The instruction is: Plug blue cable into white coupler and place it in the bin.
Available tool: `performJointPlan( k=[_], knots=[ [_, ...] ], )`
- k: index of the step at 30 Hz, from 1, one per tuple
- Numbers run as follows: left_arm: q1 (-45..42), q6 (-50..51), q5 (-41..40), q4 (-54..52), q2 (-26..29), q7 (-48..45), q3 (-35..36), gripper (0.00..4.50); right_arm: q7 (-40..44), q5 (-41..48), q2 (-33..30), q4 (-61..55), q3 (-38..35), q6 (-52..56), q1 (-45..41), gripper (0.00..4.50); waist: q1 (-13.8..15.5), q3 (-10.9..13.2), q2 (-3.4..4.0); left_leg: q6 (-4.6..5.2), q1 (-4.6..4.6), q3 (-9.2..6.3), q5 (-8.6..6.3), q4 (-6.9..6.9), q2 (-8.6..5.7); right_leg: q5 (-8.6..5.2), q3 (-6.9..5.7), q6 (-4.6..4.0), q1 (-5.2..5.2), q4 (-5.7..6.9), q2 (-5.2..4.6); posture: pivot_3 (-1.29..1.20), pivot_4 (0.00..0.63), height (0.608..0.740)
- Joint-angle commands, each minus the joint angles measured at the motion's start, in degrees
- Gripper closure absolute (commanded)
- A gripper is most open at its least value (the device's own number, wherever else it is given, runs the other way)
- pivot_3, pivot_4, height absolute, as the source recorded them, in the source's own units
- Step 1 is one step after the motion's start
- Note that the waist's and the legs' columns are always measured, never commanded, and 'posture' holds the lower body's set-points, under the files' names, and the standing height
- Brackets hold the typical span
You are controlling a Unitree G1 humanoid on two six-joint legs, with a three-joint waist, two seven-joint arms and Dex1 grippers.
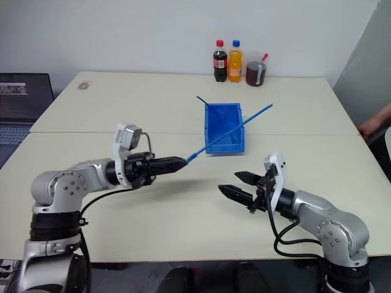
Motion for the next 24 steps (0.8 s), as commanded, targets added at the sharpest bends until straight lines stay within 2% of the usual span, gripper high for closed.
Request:
performJointPlan(
  k=[1,5,8,20,24],
  knots=[
    [2.7,7.6,-9.6,-5.8,-2.2,8.4,4.8,4.28,-5.4,14.3,0.8,4.1,-3.7,5.2,-4.9,0.08,-0.1,0.0,0.00,0.00,0.02,0.00,0.00,0.01,0.00,0.02,0.03,0.02,0.00,0.01,0.03,0.00,0.150,0.740],
    [4.1,9.8,-15.1,-6.8,-3.2,13.7,6.3,4.28,-9.9,27.8,-2.2,8.4,-3.8,7.9,-8.9,0.08,-0.1,0.0,0.00,0.00,0.06,0.07,0.00,0.07,-0.06,0.03,0.04,0.02,-0.02,0.14,0.10,0.00,0.150,0.740],
    [4.3,9.6,-17.7,-6.8,-3.7,16.4,6.2,4.28,-12.4,32.3,-3.8,9.3,-1.6,7.7,-9.9,0.08,0.1,0.0,0.00,0.00,0.03,0.06,0.00,0.06,-0.08,0.02,0.02,0.01,-0.01,0.08,0.12,0.00,0.150,0.740],
    [7.1,7.5,-26.7,-8.4,-4.5,23.9,4.2,4.28,-16.4,36.3,-3.5,10.3,5.1,3.2,-11.2,0.08,0.1,0.0,0.00,0.00,-0.07,0.10,0.00,0.05,-0.07,0.02,0.06,0.01,-0.07,-0.06,0.11,0.00,0.150,0.740],
    [8.0,6.4,-28.5,-8.8,-3.7,25.3,3.4,4.28,-16.2,37.1,-4.6,10.5,5.6,2.6,-11.0,0.83,0.1,0.0,0.00,0.00,-0.08,0.11,0.00,0.05,-0.09,0.02,0.08,0.01,-0.07,-0.08,0.11,0.00,0.150,0.740]
  ],
)
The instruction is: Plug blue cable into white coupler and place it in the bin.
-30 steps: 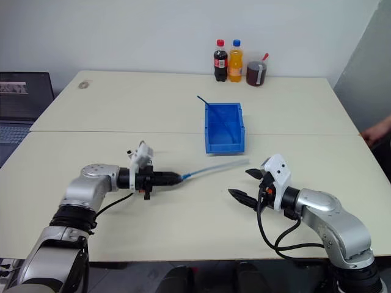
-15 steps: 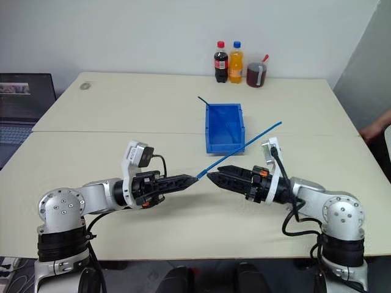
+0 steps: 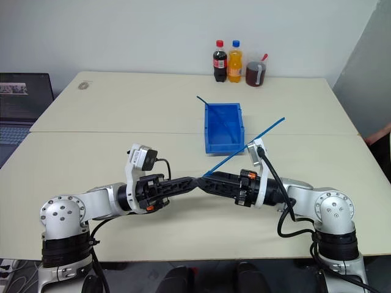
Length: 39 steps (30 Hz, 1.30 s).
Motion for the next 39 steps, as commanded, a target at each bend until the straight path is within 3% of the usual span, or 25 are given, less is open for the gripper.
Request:
performJointPlan(
  k=[1,15,18,20,24,29,33,36,39],
  knots=[
    [0.4,-1.8,-3.0,-2.0,1.0,1.1,-0.6,4.28,0.5,2.4,-1.1,-0.5,0.0,-1.5,-0.9,1.13,0.0,0.0,0.00,0.00,-0.01,0.00,0.00,0.00,0.00,0.00,0.00,0.00,0.00,0.00,0.00,0.00,0.150,0.740],
    [2.2,-6.6,-4.1,-3.6,3.3,2.0,-3.2,4.28,4.0,0.6,-3.1,0.1,1.6,-1.9,-0.8,4.35,0.0,0.0,0.00,0.00,-0.03,-0.01,0.00,-0.01,0.00,0.00,-0.01,0.00,-0.02,-0.03,0.00,0.00,0.150,0.740],
    [2.5,-8.3,-2.8,-4.5,3.6,1.3,-3.8,4.28,4.6,-0.6,-3.3,0.4,1.8,-2.2,-1.0,4.35,0.0,0.0,0.00,0.00,-0.03,0.00,0.00,-0.01,0.00,0.00,0.00,0.00,-0.03,-0.03,0.00,0.00,0.150,0.740],
    [2.8,-9.1,-2.4,-5.0,4.4,0.1,-3.9,3.57,4.7,-1.4,-3.4,0.9,1.8,-2.5,-1.6,4.35,0.0,0.0,0.00,0.00,-0.03,0.00,0.00,-0.02,0.00,0.00,0.00,0.00,-0.03,-0.04,0.00,0.00,0.150,0.740],
    [3.0,-11.4,-0.3,-6.2,7.3,-1.9,-3.1,2.72,4.3,-5.8,-2.7,4.3,1.1,-4.9,-4.5,4.35,-0.1,0.0,0.01,0.00,-0.03,0.01,0.00,-0.03,0.00,0.00,0.01,-0.01,-0.05,-0.03,0.01,0.00,0.150,0.740],
    [4.1,-14.2,-2.7,-7.5,12.0,-0.2,2.8,1.46,6.6,-15.3,-3.1,8.8,0.8,-9.2,-6.7,4.35,0.0,0.0,0.00,0.00,-0.07,0.01,0.00,-0.04,0.01,-0.01,-0.01,-0.02,-0.09,-0.06,0.02,0.00,0.150,0.740],
    [13.4,-20.6,9.9,-12.7,17.9,-1.6,5.6,0.63,9.7,-20.7,-4.5,10.3,0.5,-10.8,-6.1,4.35,-0.2,0.0,0.02,0.00,-0.31,0.05,0.00,-0.12,0.01,-0.02,0.08,-0.04,-0.39,-0.08,0.00,0.00,0.150,0.740],
    [21.6,-30.8,27.2,-14.3,16.4,8.2,4.6,0.07,11.0,-23.1,-4.0,10.5,0.5,-11.5,-5.4,4.35,0.0,0.0,0.03,-0.01,-0.46,0.06,0.00,-0.31,0.04,-0.01,0.22,-0.05,-0.79,-0.03,-0.11,0.00,0.150,0.740],
    [25.4,-38.2,41.9,-14.3,12.5,19.2,1.3,0.01,11.8,-25.2,-2.7,11.0,0.9,-11.9,-5.6,4.35,0.2,0.0,0.03,-0.01,-0.72,0.03,0.00,-0.31,0.08,0.13,0.20,-0.30,-0.97,-0.04,-0.15,0.00,0.150,0.740]
  ],
)
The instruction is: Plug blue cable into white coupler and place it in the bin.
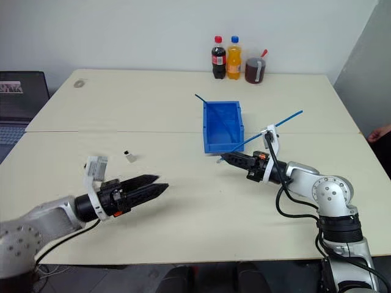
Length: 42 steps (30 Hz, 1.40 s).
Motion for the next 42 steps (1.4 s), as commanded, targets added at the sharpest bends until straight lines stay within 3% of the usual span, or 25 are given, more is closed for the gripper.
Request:
performJointPlan(
  k=[1,5,10,14,19,26,36,42],
  knots=[
    [2.6,-9.6,15.3,-2.2,-3.9,10.2,-3.1,0.01,1.8,-2.3,1.7,-0.2,-0.2,-1.5,-0.5,4.35,0.0,0.0,0.00,0.00,-0.01,0.01,0.00,0.00,0.00,0.01,-0.02,-0.01,0.00,-0.02,0.00,0.00,0.150,0.740],
    [3.0,-16.7,24.4,1.8,-2.8,8.4,-5.8,0.01,2.9,-5.0,3.4,1.0,0.1,-1.5,-1.8,4.35,0.2,0.0,-0.01,0.00,-0.04,0.10,0.00,0.01,-0.02,0.01,-0.09,-0.01,0.01,0.00,0.00,0.00,0.150,0.740],
    [-6.1,-26.9,30.2,21.9,5.0,-3.6,-6.4,0.01,4.3,-8.2,4.9,3.0,0.4,-1.9,-3.7,4.35,0.1,0.0,0.00,0.02,0.01,0.11,0.02,0.02,-0.04,-0.06,-0.19,0.12,-0.01,0.06,0.17,0.00,0.150,0.740],
    [-16.2,-32.8,31.9,38.3,7.4,-13.4,-8.4,0.01,4.9,-10.0,5.3,3.0,-0.2,-2.0,-3.9,4.35,0.1,0.0,0.01,0.05,0.01,0.15,0.04,0.01,0.00,-0.04,-0.31,0.10,-0.04,0.07,0.23,0.00,0.150,0.740],
    [-29.9,-42.2,36.2,60.3,7.2,-28.1,-13.7,0.01,3.4,-10.0,5.2,0.8,-2.2,-0.9,-2.4,4.35,0.1,0.0,-0.02,0.05,-0.11,0.34,0.03,0.01,-0.08,0.16,-0.33,-0.08,-0.09,0.00,0.13,0.00,0.150,0.740],
    [-45.8,-53.5,44.7,84.5,5.4,-35.3,-19.3,0.01,0.5,-8.7,4.9,-3.1,-4.8,1.3,-0.1,4.35,0.2,0.0,-0.03,0.05,-0.17,0.31,0.02,0.01,-0.07,0.18,-0.39,-0.06,-0.15,0.06,0.15,0.00,0.150,0.740],
    [-56.1,-57.8,52.6,97.8,3.5,-37.0,-22.0,0.01,-2.9,-7.5,5.9,-6.6,-6.9,3.1,1.9,4.35,0.0,0.0,-0.04,0.06,-0.18,0.32,0.03,0.10,-0.08,0.21,-0.36,-0.02,-0.15,0.13,0.16,0.00,0.150,0.740],
    [-56.3,-58.9,55.7,99.4,4.6,-36.9,-23.0,1.06,-3.9,-6.8,5.7,-7.5,-7.7,3.1,3.1,4.35,0.0,0.0,-0.04,0.06,-0.16,0.32,0.03,0.15,-0.07,0.21,-0.35,-0.01,-0.14,0.19,0.17,0.00,0.150,0.740]
  ],
)
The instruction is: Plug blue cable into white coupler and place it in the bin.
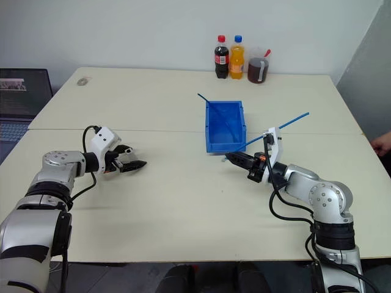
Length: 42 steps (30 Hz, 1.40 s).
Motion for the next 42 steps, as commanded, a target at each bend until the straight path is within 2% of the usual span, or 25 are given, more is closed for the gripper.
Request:
performJointPlan(
  k=[1,6,10,12,16,19,23,26,29,34,42],
  knots=[
    [0.2,-0.6,3.2,1.8,1.4,0.6,-1.0,1.30,-0.3,1.5,-0.1,-2.6,-2.1,-0.2,1.0,4.35,0.0,0.0,0.00,0.00,0.02,0.00,0.00,0.03,0.00,0.00,0.00,0.00,0.00,0.06,0.01,0.00,0.150,0.740],
    [-0.1,-1.2,4.6,2.3,1.7,2.1,-0.8,2.35,-0.4,1.4,0.3,-2.7,-1.8,-0.3,1.4,4.35,-0.4,0.0,0.00,0.01,0.17,0.02,0.00,0.24,0.01,-0.15,0.08,0.26,0.00,0.50,0.04,0.00,0.150,0.740],
    [-0.4,-1.5,5.1,2.6,1.9,2.8,-0.4,3.38,0.2,0.4,0.1,-1.8,-1.5,-0.8,1.0,4.35,-0.4,0.0,0.00,0.09,0.27,-0.03,0.05,0.34,0.05,-0.16,0.08,0.28,0.00,0.77,0.13,0.00,0.150,0.740],
    [-0.3,-1.6,5.4,2.6,2.0,2.8,-0.1,3.72,0.5,0.0,0.0,-1.4,-1.4,-1.0,0.8,4.35,-0.4,0.0,0.00,0.12,0.27,-0.03,0.07,0.34,0.06,-0.16,0.08,0.28,0.00,0.78,0.13,0.00,0.150,0.740],
    [-0.5,-3.0,5.1,1.6,1.3,-0.3,-0.1,3.70,1.0,-0.7,-0.2,-1.0,-1.0,-1.5,0.3,4.35,-0.5,0.0,0.00,0.12,0.24,0.01,0.07,0.34,0.04,-0.17,0.11,0.28,0.00,0.75,0.12,0.00,0.150,0.740],
    [-1.4,-3.7,2.6,-1.6,-2.6,-7.2,0.2,3.70,3.1,-2.4,-1.5,-1.4,0.7,-2.1,-1.2,4.35,-0.2,0.0,0.00,0.12,0.20,0.02,0.07,0.34,0.01,-0.17,0.10,0.28,0.00,0.71,0.09,0.00,0.150,0.740],
    [2.6,1.3,-3.5,-16.4,-11.0,-20.1,-1.3,3.70,11.1,-8.2,-5.3,-2.8,8.2,-4.7,-6.9,4.35,0.4,0.0,0.01,0.11,0.06,-0.01,0.07,0.43,-0.07,-0.16,0.01,0.27,-0.02,0.70,0.01,0.00,0.150,0.740],
    [9.3,6.3,-5.3,-31.2,-15.1,-24.6,-5.5,3.70,18.6,-14.9,-7.8,-1.1,15.6,-9.8,-10.3,4.35,0.0,0.0,-0.01,0.11,0.00,0.00,0.07,0.44,-0.06,-0.06,0.06,0.09,-0.03,0.60,0.00,0.00,0.150,0.740],
    [13.1,7.7,-4.0,-38.1,-16.1,-25.9,-9.4,3.70,25.3,-22.5,-10.0,1.5,22.4,-16.6,-11.2,4.35,-0.7,0.0,0.00,0.12,0.02,0.02,0.06,0.39,-0.01,-0.01,0.12,0.01,-0.03,0.48,0.06,0.00,0.150,0.740],
    [12.7,4.5,-1.3,-35.5,-15.6,-25.6,-12.8,3.70,30.2,-31.2,-10.1,6.0,27.3,-24.6,-10.9,4.35,-0.7,0.0,0.00,0.13,0.13,-0.09,0.06,0.39,0.06,-0.10,0.08,0.10,-0.07,0.71,0.20,0.00,0.150,0.740],
    [9.5,2.2,0.1,-30.2,-16.9,-24.9,-15.4,3.70,30.4,-34.3,-4.1,5.6,28.9,-25.3,-10.6,4.35,-0.4,0.0,0.01,0.13,0.21,-0.11,0.07,0.48,0.00,-0.18,0.07,0.25,0.04,0.77,0.15,0.00,0.150,0.740]
  ],
)
